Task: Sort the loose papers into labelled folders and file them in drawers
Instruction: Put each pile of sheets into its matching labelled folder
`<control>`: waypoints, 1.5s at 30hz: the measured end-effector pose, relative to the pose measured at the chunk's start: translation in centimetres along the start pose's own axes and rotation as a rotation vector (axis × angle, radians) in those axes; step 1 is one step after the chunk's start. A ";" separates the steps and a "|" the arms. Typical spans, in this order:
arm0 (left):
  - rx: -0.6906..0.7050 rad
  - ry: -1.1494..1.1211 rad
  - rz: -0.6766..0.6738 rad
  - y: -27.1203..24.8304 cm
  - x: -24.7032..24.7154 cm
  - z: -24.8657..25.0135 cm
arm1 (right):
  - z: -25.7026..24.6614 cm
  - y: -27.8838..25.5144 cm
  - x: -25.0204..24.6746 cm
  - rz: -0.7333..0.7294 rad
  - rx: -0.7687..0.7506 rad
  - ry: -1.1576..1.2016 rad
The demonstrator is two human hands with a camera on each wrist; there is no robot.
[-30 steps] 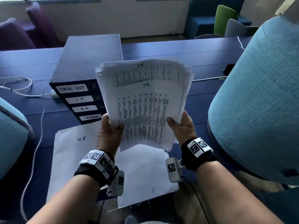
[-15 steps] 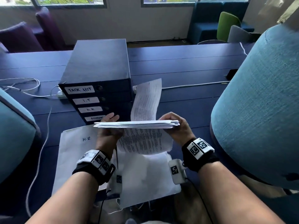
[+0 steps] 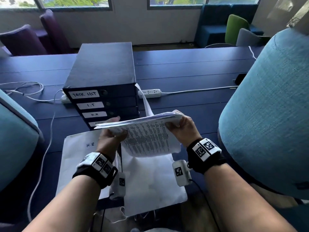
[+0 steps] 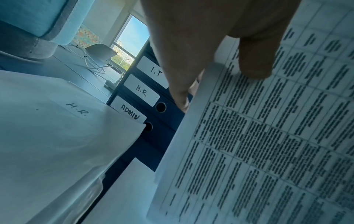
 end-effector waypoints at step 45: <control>-0.076 -0.180 -0.095 2.3 1.8 0.0 | -6.9 2.0 -1.1 0.060 -0.472 -0.063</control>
Point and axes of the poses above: each hand's wrist, its own y-axis towards the middle knuckle, its own x-axis out of the palm, z = x × y, the point moved 4 cm from there along y, towards the middle knuckle, and after that the axes turned 2 degrees about y, right-handed, at the moved point
